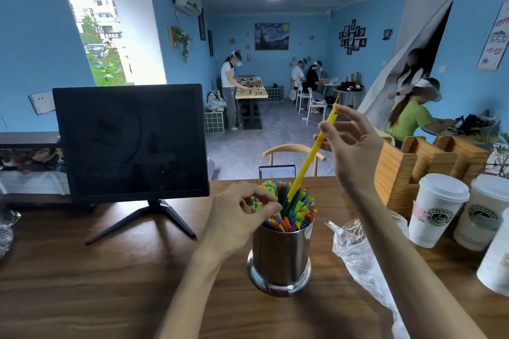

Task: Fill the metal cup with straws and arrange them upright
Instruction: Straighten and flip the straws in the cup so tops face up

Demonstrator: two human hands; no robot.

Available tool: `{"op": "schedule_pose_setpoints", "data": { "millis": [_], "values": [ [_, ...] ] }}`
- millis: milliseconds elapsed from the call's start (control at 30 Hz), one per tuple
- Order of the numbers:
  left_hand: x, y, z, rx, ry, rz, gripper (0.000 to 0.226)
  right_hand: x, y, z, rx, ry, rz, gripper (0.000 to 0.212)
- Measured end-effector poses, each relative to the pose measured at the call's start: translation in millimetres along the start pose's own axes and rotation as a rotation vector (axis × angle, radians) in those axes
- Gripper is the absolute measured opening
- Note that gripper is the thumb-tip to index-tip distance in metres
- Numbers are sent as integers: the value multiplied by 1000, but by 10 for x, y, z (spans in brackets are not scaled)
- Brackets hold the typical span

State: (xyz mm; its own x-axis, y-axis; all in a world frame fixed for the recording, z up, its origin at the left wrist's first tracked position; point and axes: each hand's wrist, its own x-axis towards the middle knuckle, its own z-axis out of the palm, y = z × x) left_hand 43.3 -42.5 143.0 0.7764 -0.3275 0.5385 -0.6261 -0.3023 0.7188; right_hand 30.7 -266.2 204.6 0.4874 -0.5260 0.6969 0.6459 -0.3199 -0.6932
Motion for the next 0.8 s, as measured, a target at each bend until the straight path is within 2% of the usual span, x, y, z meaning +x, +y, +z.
{"op": "schedule_pose_setpoints", "data": {
  "millis": [100, 167, 267, 367, 467, 533, 633, 700, 800],
  "values": [
    [-48, 5, 74, 159, -146, 65, 27, -168, 172, 81, -220, -182, -48, 34],
    [-62, 16, 166, 243, -217, 128, 35, -307, 301, 141, -344, -308, -79, 25],
    [-42, 20, 289, 293, -229, 167, 35, -457, 456, 172, -496, -451, -67, 8],
    [-31, -33, 348, 317, -208, 164, 31, -501, 560, 137, -628, -557, 38, 12],
    [-54, -107, 359, 331, -182, 147, 28, -430, 560, 87, -693, -594, 59, 18],
    [-70, -140, 356, 334, -154, 179, 27, -371, 518, 52, -647, -595, 78, 27],
    [-82, -184, 331, 270, -29, 188, 31, -315, 483, -30, -449, -456, 177, 28],
    [-77, -227, 308, 226, 57, 158, 24, -298, 539, -94, -469, -414, 203, 20],
    [-84, -298, 321, 168, 48, 130, 14, -322, 685, -140, -564, -593, 294, 16]
  ]
}}
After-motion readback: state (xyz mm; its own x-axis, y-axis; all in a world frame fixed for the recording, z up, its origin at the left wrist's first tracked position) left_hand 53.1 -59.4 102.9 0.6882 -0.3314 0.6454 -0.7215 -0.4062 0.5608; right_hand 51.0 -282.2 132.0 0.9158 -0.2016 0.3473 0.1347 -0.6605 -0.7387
